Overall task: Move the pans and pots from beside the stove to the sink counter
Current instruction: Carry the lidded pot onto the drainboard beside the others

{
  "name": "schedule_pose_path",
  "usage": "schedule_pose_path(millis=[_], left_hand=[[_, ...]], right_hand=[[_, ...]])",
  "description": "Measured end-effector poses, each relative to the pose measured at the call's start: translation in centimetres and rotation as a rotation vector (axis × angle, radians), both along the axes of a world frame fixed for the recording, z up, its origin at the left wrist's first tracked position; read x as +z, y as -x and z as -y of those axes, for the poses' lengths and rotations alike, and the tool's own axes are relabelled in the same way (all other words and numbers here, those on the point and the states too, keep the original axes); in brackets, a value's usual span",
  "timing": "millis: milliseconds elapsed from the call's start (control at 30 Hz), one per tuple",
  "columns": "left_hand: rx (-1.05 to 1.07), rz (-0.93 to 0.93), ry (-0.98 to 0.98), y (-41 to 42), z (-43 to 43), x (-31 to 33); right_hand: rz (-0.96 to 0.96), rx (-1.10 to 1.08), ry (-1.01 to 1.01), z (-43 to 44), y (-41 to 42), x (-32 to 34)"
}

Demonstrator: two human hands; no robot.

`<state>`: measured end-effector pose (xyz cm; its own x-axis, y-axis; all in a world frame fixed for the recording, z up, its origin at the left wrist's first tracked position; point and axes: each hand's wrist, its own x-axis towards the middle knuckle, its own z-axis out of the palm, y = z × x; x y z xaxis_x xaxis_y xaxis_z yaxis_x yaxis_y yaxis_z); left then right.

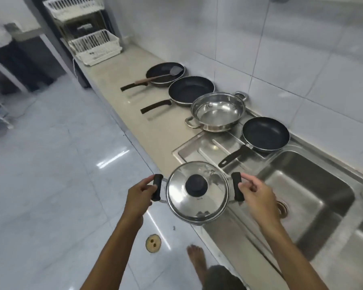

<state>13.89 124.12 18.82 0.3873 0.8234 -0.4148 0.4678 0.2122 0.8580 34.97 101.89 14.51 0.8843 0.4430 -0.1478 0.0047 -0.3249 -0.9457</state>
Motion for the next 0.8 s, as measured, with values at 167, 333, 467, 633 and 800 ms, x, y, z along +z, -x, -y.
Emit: schedule_pose_path(millis=[167,333,467,633,800], left_hand=[[-0.098,-0.036,-0.022,-8.0,-8.9,-0.1],[-0.225,-0.02,-0.008,-14.5,-15.2,-1.2],[-0.348,-0.025,-0.015,-18.3,-19.3,-3.0],[-0.493,0.002,0.029,-20.9,-22.6,-4.9],[-0.575,0.054,0.088,-22.6,-24.3,-6.6]], right_hand=[[-0.062,-0.103,0.042,-7.1,-4.5,-0.6],[-0.094,-0.237,0.052,-11.3,-8.1,-1.1],[-0.098,-0.367,0.098,-13.3,-9.3,-2.3],[-0.113,-0.529,0.14,-15.1,-8.7,-3.8],[-0.098,-0.654,0.188,-16.0,-8.2,-4.5]])
